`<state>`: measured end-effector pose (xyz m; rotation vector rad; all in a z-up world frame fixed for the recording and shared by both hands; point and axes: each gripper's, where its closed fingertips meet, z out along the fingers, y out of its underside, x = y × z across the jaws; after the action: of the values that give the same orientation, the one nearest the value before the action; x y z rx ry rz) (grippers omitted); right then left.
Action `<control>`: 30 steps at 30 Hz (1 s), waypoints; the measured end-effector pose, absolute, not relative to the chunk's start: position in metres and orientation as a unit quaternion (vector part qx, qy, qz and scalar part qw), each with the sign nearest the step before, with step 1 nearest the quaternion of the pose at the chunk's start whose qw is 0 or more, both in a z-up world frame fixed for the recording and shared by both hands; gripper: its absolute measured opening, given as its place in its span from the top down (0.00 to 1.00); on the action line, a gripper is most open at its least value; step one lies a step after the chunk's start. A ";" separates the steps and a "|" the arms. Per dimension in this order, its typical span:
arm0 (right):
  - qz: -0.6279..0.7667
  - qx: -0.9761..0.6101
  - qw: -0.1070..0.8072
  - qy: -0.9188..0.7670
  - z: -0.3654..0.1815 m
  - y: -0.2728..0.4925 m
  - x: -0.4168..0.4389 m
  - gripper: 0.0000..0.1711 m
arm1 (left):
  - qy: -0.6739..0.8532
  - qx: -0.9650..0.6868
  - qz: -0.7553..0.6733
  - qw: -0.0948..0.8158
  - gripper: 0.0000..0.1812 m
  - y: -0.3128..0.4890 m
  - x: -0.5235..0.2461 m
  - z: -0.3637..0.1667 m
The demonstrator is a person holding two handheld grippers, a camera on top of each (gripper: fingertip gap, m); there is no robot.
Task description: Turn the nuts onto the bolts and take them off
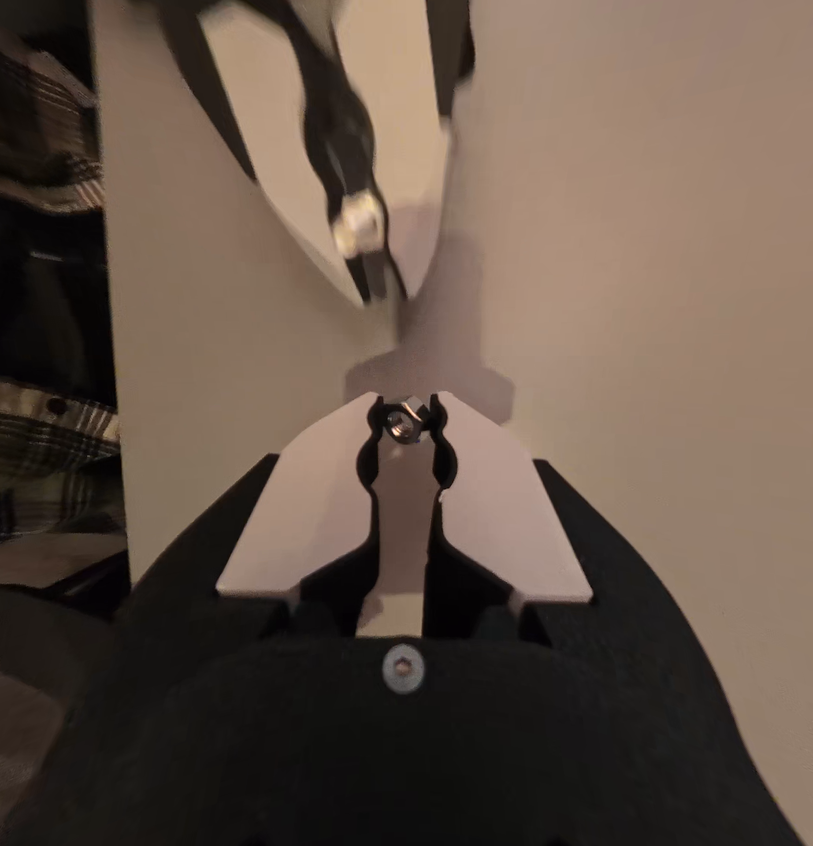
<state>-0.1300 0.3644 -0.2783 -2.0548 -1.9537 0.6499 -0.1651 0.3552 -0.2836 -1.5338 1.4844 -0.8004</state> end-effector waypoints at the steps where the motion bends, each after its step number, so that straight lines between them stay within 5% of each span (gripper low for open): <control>1: 0.216 -0.717 0.094 -0.656 -0.290 0.365 -0.124 0.89 | 0.580 -0.615 -0.324 0.424 0.91 0.360 -0.168 -0.280; 9: 0.125 -0.729 -0.002 -0.673 -0.341 0.370 -0.101 0.89 | 0.526 -0.618 -0.339 0.476 0.91 0.388 -0.190 -0.259; 16: 0.132 -0.725 0.040 -0.674 -0.342 0.374 -0.103 0.85 | 0.520 -0.607 -0.360 0.481 0.91 0.386 -0.187 -0.259; 22: 0.172 -0.733 0.154 -0.640 -0.326 0.381 -0.110 0.76 | 0.507 -0.606 -0.375 0.485 0.91 0.388 -0.188 -0.256; 27: 0.316 -0.663 0.397 -0.550 -0.231 0.390 -0.157 0.80 | 0.500 -0.600 -0.405 0.476 0.91 0.381 -0.182 -0.253; 30: 0.359 -0.601 0.453 -0.553 -0.208 0.376 -0.190 0.82 | 0.502 -0.589 -0.429 0.466 0.91 0.372 -0.176 -0.251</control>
<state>-0.1897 0.3764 -0.2077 -1.4828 -1.3642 0.8853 -0.1758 0.3721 -0.2506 -1.4452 1.2319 -1.0526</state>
